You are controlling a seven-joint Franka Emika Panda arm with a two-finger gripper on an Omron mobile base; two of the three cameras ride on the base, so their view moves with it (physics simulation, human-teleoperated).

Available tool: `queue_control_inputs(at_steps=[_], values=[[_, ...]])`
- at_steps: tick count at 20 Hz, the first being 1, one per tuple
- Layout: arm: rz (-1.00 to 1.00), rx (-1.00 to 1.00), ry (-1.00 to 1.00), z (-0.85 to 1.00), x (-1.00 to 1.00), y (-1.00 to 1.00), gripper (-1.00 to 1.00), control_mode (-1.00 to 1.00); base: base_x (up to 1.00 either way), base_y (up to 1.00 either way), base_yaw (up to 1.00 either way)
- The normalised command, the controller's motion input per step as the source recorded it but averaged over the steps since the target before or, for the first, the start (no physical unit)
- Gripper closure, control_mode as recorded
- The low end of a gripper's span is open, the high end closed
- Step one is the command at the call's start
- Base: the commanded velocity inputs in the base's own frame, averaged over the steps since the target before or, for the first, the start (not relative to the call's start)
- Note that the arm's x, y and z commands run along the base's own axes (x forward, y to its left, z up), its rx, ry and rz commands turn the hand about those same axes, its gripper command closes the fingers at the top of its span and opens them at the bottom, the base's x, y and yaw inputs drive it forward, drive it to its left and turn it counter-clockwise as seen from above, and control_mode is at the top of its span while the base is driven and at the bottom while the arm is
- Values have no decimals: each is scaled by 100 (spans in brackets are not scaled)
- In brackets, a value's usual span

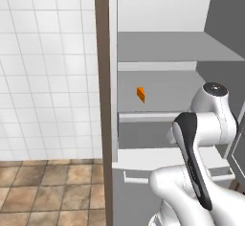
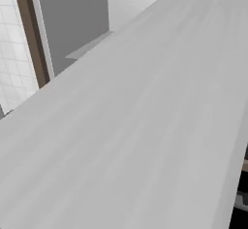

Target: Take the cheese, steak, and potato from the fridge and place them on the plate on the dining counter to create an appetizer plate.

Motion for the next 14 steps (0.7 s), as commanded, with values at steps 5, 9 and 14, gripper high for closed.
queue_control_inputs(at_steps=[5, 9, 14], values=[[0, 0, 0, 0, 0, 0, -100, 100, 15, 0, 6], [0, 0, 0, 0, 0, 0, -100, 100, 0, 0, 0], [0, 0, 0, 0, 0, 0, -100, 100, 0, 0, 0]])
